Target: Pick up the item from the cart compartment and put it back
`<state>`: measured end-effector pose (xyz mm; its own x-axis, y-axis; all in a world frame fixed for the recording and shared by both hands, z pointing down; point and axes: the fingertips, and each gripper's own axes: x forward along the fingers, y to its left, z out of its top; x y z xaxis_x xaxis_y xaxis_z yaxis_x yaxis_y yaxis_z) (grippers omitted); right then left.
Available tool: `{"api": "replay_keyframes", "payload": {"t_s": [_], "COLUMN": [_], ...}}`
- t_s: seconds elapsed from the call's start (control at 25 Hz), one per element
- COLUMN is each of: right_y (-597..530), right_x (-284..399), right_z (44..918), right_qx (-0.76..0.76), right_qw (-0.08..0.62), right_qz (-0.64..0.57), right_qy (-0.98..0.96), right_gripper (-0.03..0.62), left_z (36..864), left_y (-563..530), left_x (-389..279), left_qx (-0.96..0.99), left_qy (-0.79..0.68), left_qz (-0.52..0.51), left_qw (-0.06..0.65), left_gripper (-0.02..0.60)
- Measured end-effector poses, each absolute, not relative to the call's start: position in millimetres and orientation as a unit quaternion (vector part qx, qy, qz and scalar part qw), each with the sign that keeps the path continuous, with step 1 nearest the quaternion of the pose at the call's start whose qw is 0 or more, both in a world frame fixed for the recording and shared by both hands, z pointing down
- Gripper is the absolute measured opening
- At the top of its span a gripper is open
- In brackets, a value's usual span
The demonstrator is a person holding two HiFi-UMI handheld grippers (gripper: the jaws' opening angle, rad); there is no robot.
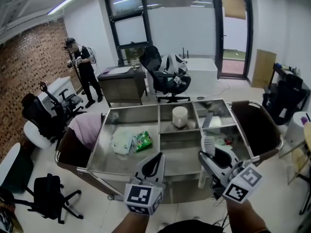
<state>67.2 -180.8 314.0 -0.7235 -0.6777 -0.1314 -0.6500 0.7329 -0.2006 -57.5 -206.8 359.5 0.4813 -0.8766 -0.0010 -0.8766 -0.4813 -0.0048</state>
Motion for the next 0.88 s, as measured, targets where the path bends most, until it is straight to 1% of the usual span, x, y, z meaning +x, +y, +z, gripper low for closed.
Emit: {"api": "replay_keyframes", "payload": {"t_s": [0.28, 0.48, 0.88], "right_y": [-182.9, -182.7, -185.5], "right_x": [69.4, 68.9, 72.7], "right_z": [314.2, 316.6, 319.8], "right_qx": [-0.360, -0.357, -0.358], "right_qw": [0.107, 0.107, 0.109], "right_qz": [-0.075, -0.083, -0.087], "right_qy": [0.924, 0.924, 0.923], "right_gripper": [0.155, 0.155, 0.155], "left_z": [356.1, 354.7, 353.6], "left_y": [-208.8, -208.0, -211.6], "left_x": [-62.7, -58.9, -59.1], "left_qx": [-0.854, -0.859, -0.857], "left_qy": [0.521, 0.511, 0.515], "left_qz": [-0.007, 0.008, 0.010], "left_qw": [0.012, -0.015, -0.001], "left_gripper": [0.000, 0.000, 0.000]}}
